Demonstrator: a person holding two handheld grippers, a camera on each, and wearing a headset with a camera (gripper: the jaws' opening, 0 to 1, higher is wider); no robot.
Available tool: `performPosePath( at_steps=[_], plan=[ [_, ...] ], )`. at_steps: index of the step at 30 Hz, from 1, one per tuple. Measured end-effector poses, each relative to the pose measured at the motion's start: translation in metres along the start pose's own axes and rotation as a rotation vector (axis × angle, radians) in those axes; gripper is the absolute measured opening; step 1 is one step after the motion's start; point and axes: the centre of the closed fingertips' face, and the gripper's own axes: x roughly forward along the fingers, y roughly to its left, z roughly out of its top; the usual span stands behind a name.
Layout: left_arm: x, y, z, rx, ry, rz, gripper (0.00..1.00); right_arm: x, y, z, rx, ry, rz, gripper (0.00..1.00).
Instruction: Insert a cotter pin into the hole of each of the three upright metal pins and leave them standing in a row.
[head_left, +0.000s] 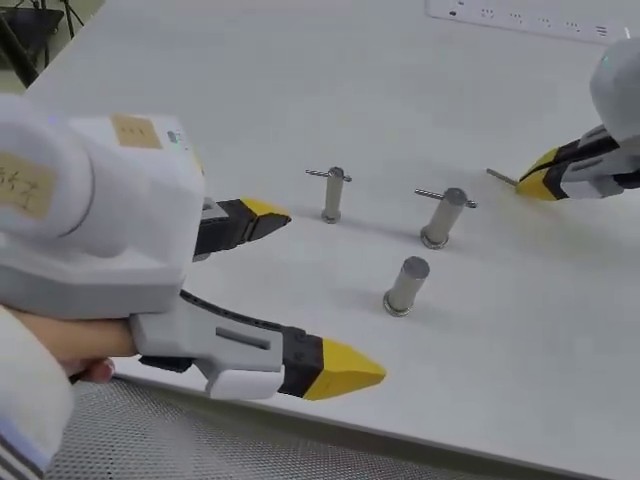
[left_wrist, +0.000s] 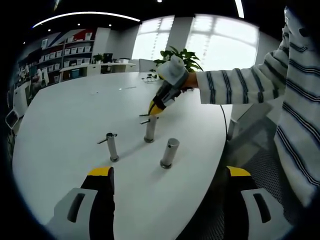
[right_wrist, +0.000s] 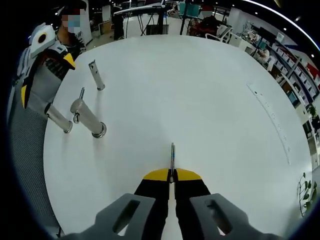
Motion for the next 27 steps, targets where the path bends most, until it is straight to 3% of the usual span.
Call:
performPosePath(
  at_steps=[16,22,27],
  plan=[
    [0.0,-0.001,0.002,0.006,0.005,-0.007,0.85,-0.018,0.005,0.009,-0.041,-0.041,-0.04,0.0],
    [0.003,-0.003,0.006,-0.002,-0.006,-0.012,0.84,-0.032,0.008,0.015,-0.022,-0.087,-0.07,0.0],
    [0.006,-0.005,0.01,-0.016,-0.013,-0.025,0.82,-0.047,0.014,0.022,-0.049,-0.123,-0.1,0.0]
  ],
)
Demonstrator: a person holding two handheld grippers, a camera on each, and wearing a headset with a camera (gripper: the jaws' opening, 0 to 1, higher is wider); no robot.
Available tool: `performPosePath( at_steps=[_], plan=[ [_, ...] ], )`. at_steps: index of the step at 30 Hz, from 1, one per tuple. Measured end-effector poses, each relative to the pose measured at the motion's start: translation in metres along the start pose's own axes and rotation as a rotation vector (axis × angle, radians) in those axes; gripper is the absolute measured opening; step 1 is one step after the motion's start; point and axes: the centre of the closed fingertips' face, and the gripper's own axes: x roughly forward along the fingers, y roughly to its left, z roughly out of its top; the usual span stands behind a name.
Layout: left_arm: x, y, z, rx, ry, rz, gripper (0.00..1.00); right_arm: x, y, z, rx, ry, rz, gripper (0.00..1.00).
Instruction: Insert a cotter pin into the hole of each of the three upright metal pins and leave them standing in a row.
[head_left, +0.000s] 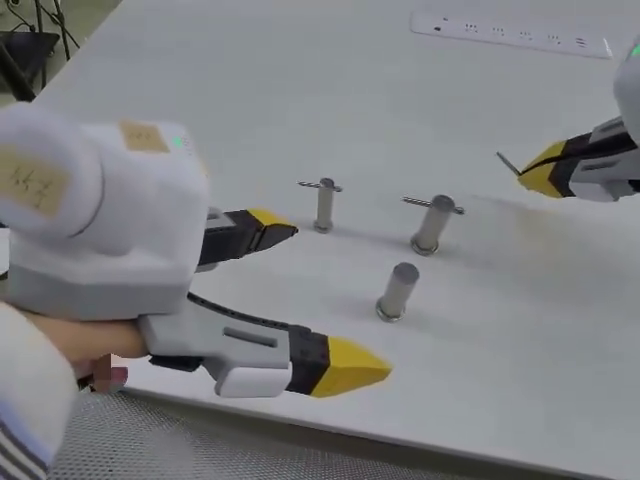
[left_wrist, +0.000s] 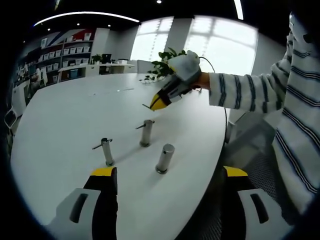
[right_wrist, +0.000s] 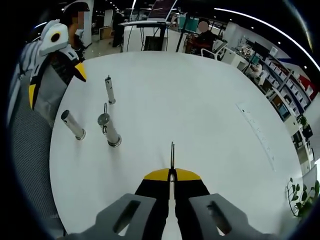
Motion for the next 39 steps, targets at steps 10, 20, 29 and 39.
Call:
performPosePath(
  at_steps=[10,20,29,39],
  plan=[
    [0.009,0.001,0.013,-0.019,-0.018,-0.016,0.77,-0.023,0.016,0.021,-0.058,-0.08,-0.037,0.0],
    [0.021,0.004,0.034,-0.094,-0.071,-0.04,0.71,-0.036,0.026,0.041,-0.124,-0.155,-0.072,0.0],
    [0.029,0.006,0.053,-0.151,-0.103,-0.074,0.63,-0.045,0.048,0.056,-0.189,-0.196,-0.077,0.0],
    [0.033,0.002,0.074,-0.233,-0.148,-0.125,0.43,-0.049,0.08,0.075,-0.27,-0.239,-0.05,0.0]
  ],
)
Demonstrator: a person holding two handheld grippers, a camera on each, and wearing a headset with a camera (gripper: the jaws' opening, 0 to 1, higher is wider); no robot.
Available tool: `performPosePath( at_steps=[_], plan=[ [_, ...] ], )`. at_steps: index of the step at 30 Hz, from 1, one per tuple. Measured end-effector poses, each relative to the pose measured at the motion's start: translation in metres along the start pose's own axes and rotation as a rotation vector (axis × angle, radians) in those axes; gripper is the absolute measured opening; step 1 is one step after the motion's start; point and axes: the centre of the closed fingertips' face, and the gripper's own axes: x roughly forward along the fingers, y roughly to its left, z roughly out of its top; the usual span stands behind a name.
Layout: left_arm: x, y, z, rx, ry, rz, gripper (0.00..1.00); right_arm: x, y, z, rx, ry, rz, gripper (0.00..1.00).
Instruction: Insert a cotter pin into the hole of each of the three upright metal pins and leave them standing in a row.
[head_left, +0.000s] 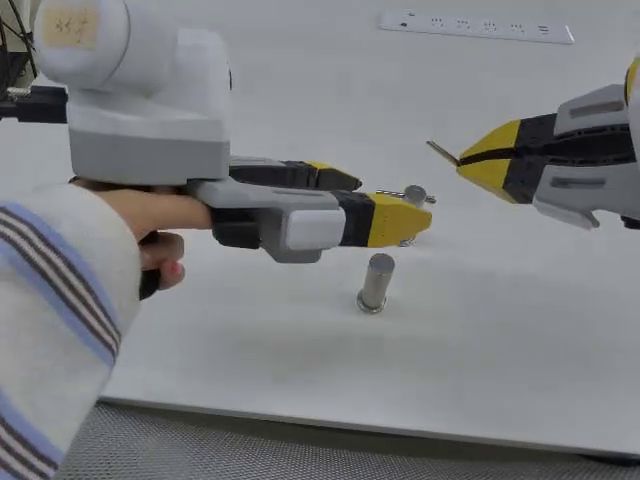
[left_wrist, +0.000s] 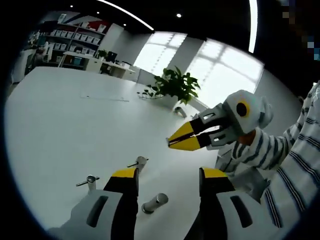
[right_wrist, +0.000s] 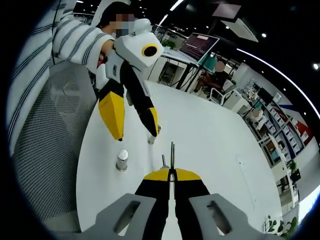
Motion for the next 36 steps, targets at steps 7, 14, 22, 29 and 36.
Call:
performPosePath(
  at_steps=[7,14,22,29,36],
  plan=[
    [0.002,-0.003,0.005,-0.037,-0.002,-0.028,0.28,0.003,0.016,0.013,-0.046,-0.018,0.036,0.0],
    [0.003,-0.007,0.005,-0.051,0.006,-0.051,0.16,0.006,0.027,0.023,-0.088,-0.024,0.057,0.0],
    [0.002,-0.008,0.005,-0.072,0.006,-0.06,0.05,0.006,0.031,0.029,-0.105,-0.029,0.067,0.0],
    [0.0,-0.006,0.003,-0.106,0.011,-0.054,0.0,0.007,0.032,0.029,-0.105,-0.03,0.073,0.0],
    [-0.001,-0.007,0.002,-0.104,0.016,-0.062,0.0,0.007,0.033,0.031,-0.107,-0.033,0.072,0.0]
  ],
)
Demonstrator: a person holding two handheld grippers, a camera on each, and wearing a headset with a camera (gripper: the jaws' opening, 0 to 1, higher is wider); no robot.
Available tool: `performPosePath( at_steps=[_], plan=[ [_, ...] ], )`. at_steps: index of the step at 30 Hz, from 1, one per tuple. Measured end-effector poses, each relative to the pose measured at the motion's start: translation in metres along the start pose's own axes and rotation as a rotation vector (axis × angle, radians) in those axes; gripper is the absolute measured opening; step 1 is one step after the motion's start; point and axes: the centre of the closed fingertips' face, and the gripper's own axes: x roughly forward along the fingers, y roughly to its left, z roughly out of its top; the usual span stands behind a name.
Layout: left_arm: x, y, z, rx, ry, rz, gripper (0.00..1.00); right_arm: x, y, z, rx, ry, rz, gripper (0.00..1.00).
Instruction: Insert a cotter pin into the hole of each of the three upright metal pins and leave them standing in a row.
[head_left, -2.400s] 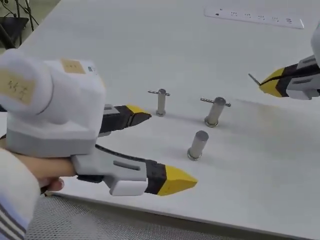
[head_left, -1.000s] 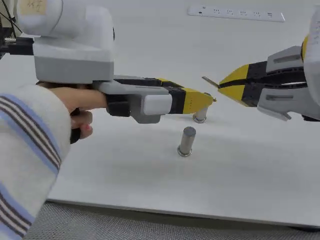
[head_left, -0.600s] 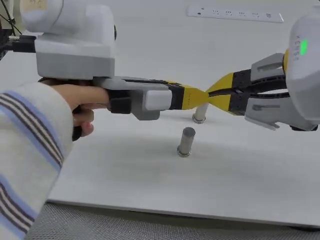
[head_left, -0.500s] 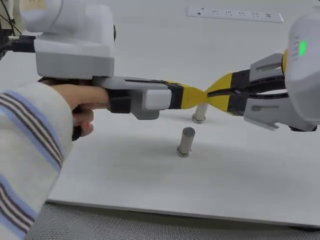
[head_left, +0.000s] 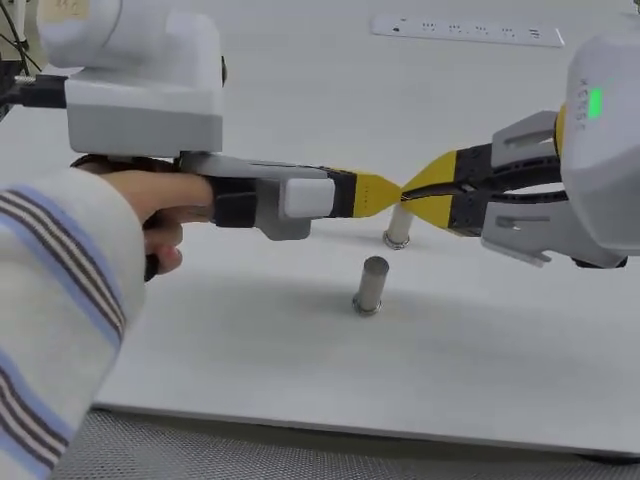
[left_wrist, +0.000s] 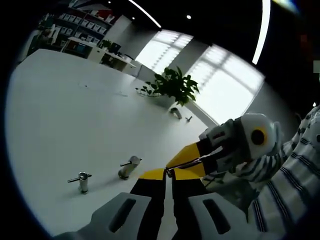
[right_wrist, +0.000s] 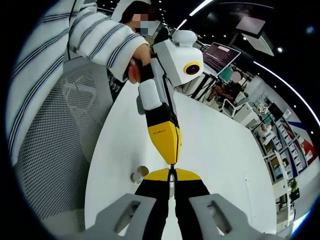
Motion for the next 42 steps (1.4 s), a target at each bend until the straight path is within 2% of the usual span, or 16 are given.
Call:
performPosePath(
  at_steps=[4,7,10,17,20,23,27,32,36,40,42],
  plan=[
    [-0.001,0.0,0.0,-0.006,-0.002,0.01,0.0,0.0,0.0,0.001,-0.006,0.0,-0.002,0.0],
    [-0.001,-0.001,0.0,0.023,-0.009,0.018,0.0,0.0,-0.001,0.001,-0.002,0.001,-0.005,0.0],
    [0.0,0.001,-0.001,0.002,0.004,0.022,0.0,0.0,-0.001,0.001,-0.002,-0.002,-0.006,0.0],
    [0.0,0.0,-0.002,-0.005,0.01,0.029,0.0,0.0,-0.001,0.001,0.007,-0.018,-0.016,0.0],
    [-0.001,0.0,-0.003,0.016,0.015,0.037,0.0,-0.001,-0.002,0.001,0.044,-0.036,-0.012,0.0],
    [-0.001,0.0,-0.004,0.034,0.024,0.041,0.0,-0.002,-0.002,-0.001,0.075,-0.038,-0.008,0.07],
    [-0.003,0.001,-0.003,0.04,0.018,0.04,0.0,-0.002,0.0,-0.006,0.129,-0.046,0.019,0.06],
    [-0.005,-0.002,-0.004,0.108,0.028,0.023,0.0,-0.001,0.001,-0.01,0.201,-0.064,0.036,0.06],
    [-0.005,-0.004,-0.005,0.143,0.042,0.002,0.0,-0.001,0.003,-0.011,0.22,-0.071,0.041,0.05],
    [-0.004,-0.005,-0.011,0.221,0.076,-0.011,0.0,-0.001,0.005,-0.011,0.233,-0.074,0.049,0.06],
    [-0.004,-0.008,-0.017,0.282,0.102,-0.015,0.0,-0.001,0.006,-0.012,0.238,-0.075,0.057,0.06]
  ],
)
